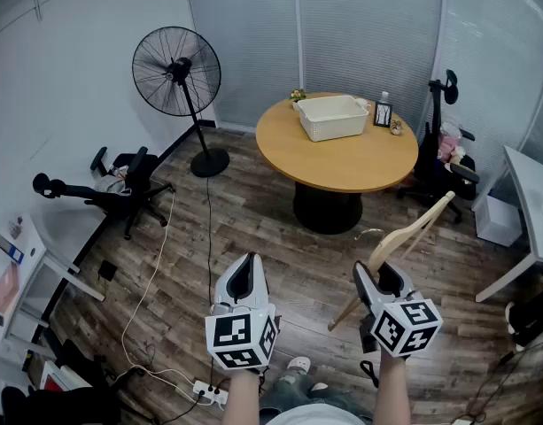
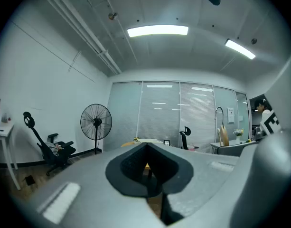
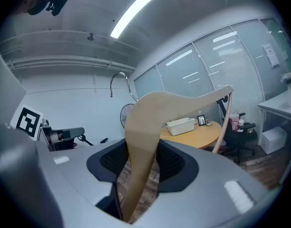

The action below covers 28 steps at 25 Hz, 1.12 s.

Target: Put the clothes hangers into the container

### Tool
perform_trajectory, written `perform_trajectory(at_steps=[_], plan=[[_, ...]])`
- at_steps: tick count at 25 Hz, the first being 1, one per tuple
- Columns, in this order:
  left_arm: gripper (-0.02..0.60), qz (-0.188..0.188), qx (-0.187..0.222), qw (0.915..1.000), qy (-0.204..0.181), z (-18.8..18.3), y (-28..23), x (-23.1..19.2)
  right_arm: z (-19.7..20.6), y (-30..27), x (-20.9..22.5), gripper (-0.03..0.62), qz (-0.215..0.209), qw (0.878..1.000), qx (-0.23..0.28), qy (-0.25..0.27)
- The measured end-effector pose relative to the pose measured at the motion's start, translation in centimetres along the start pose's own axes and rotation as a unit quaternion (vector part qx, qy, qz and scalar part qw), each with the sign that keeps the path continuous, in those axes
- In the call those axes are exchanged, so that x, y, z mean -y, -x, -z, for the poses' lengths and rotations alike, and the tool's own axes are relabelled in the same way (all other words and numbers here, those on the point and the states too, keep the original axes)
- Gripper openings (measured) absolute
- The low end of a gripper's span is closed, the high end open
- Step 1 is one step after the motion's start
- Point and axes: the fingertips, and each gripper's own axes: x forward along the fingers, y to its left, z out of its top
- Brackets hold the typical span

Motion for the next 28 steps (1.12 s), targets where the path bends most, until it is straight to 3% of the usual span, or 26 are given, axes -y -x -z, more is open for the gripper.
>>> perform_trajectory(at_steps=[16, 28], plan=[[0.0, 0.002, -0.004, 1.0, 0.002, 0.3, -1.5, -0.9, 0.1, -1.6, 0.2, 0.212, 0.002, 1.0, -0.008, 0.001], [0.0, 0.006, -0.005, 1.0, 0.004, 0.4, -5.2, -5.1, -0.1, -6.5, -1.0, 0.213, 0.0, 1.0, 0.001, -0.02]])
